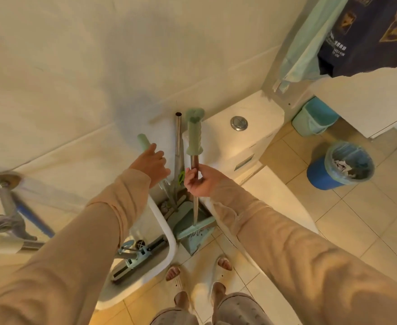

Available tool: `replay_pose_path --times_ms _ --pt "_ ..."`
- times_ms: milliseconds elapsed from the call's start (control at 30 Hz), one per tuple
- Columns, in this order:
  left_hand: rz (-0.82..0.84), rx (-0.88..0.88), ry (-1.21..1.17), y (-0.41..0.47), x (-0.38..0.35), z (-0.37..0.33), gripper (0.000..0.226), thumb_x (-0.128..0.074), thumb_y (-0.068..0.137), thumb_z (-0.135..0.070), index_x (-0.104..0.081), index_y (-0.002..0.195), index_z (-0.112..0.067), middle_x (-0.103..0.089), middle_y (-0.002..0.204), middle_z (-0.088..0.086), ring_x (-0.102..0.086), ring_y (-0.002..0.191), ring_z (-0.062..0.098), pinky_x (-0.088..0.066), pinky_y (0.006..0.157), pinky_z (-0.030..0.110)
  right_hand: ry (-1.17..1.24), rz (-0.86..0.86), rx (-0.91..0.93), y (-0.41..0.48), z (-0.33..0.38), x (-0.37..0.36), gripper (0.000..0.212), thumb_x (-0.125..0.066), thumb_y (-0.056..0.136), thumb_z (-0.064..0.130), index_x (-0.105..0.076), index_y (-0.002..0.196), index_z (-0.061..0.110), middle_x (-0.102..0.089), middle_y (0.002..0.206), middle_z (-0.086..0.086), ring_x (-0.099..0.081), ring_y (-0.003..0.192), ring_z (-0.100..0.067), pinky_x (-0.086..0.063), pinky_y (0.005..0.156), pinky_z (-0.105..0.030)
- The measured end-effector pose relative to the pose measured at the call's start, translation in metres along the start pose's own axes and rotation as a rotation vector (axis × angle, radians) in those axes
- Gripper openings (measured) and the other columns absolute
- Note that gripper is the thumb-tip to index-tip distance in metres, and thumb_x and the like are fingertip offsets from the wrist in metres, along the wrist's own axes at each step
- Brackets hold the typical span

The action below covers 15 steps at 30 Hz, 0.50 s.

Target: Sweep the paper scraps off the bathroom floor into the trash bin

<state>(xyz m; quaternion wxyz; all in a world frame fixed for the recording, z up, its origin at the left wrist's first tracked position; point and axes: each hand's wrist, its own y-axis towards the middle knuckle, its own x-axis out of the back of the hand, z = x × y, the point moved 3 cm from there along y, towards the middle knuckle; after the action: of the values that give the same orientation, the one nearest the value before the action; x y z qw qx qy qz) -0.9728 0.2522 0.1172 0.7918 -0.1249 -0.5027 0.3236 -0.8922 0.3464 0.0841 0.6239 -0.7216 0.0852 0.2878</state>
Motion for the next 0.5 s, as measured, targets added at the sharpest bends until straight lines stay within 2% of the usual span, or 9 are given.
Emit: replay_pose_path --times_ms 100,233,300,333,400,433,500 --pt "-0.012 0.027 -0.022 0.002 -0.006 0.004 0.031 -0.058 0.089 -0.016 -0.057 0.120 -0.020 -0.059 0.120 0.005 -0.045 0.121 0.028 -0.019 0.113 0.048 0.077 -0.035 0.084 0.008 0.004 -0.014 0.036 -0.044 0.097 0.018 -0.050 0.066 0.001 -0.055 0.056 -0.015 -0.048 0.048 -0.013 -0.041 0.029 -0.013" --pt "-0.054 0.066 -0.059 0.007 -0.008 0.004 0.032 -0.060 0.088 -0.015 -0.059 0.119 -0.018 -0.056 0.124 0.006 -0.043 0.124 0.029 -0.015 0.115 0.050 0.019 -0.028 0.141 0.018 0.012 -0.030 0.030 -0.047 0.097 0.021 -0.050 0.073 0.003 -0.052 0.074 -0.015 -0.050 0.057 -0.017 -0.048 0.034 -0.019" --pt "-0.091 0.085 -0.085 0.010 -0.008 0.005 0.035 -0.061 0.087 -0.015 -0.058 0.122 -0.017 -0.054 0.128 0.005 -0.040 0.128 0.029 -0.012 0.116 0.051 -0.040 0.015 0.155 0.022 0.017 -0.042 0.022 -0.053 0.094 0.030 -0.053 0.091 0.008 -0.052 0.082 -0.017 -0.054 0.067 -0.023 -0.053 0.056 -0.028" --pt "-0.114 0.092 -0.083 0.011 -0.007 0.006 0.037 -0.061 0.087 -0.014 -0.058 0.124 -0.017 -0.052 0.131 0.006 -0.038 0.130 0.029 -0.010 0.117 0.051 -0.095 0.045 0.174 0.024 0.020 -0.047 0.027 -0.054 0.092 0.035 -0.053 0.105 0.012 -0.052 0.087 -0.017 -0.056 0.075 -0.025 -0.052 0.069 -0.031" --pt "-0.167 0.125 -0.094 0.012 -0.005 0.011 0.035 -0.058 0.089 -0.015 -0.058 0.123 -0.016 -0.049 0.134 0.007 -0.035 0.132 0.029 -0.010 0.117 0.052 -0.285 0.082 0.244 0.027 0.030 -0.053 0.050 -0.050 0.092 0.043 -0.042 0.135 0.019 -0.053 0.103 -0.015 -0.054 0.103 -0.027 -0.045 0.090 -0.037" --pt "-0.184 0.153 -0.110 0.012 -0.006 0.015 0.033 -0.056 0.090 -0.015 -0.058 0.123 -0.015 -0.048 0.134 0.009 -0.033 0.133 0.030 -0.010 0.117 0.051 -0.381 0.096 0.277 0.028 0.035 -0.055 0.055 -0.045 0.094 0.044 -0.035 0.143 0.021 -0.052 0.119 -0.013 -0.048 0.120 -0.026 -0.041 0.099 -0.040" --pt "-0.207 0.212 -0.149 0.009 -0.010 0.019 0.032 -0.052 0.092 -0.014 -0.057 0.123 -0.013 -0.046 0.135 0.011 -0.030 0.135 0.031 -0.010 0.116 0.051 -0.543 0.119 0.295 0.028 0.039 -0.057 0.056 -0.037 0.099 0.039 -0.024 0.150 0.021 -0.033 0.152 -0.009 -0.027 0.143 -0.024 -0.028 0.113 -0.044"
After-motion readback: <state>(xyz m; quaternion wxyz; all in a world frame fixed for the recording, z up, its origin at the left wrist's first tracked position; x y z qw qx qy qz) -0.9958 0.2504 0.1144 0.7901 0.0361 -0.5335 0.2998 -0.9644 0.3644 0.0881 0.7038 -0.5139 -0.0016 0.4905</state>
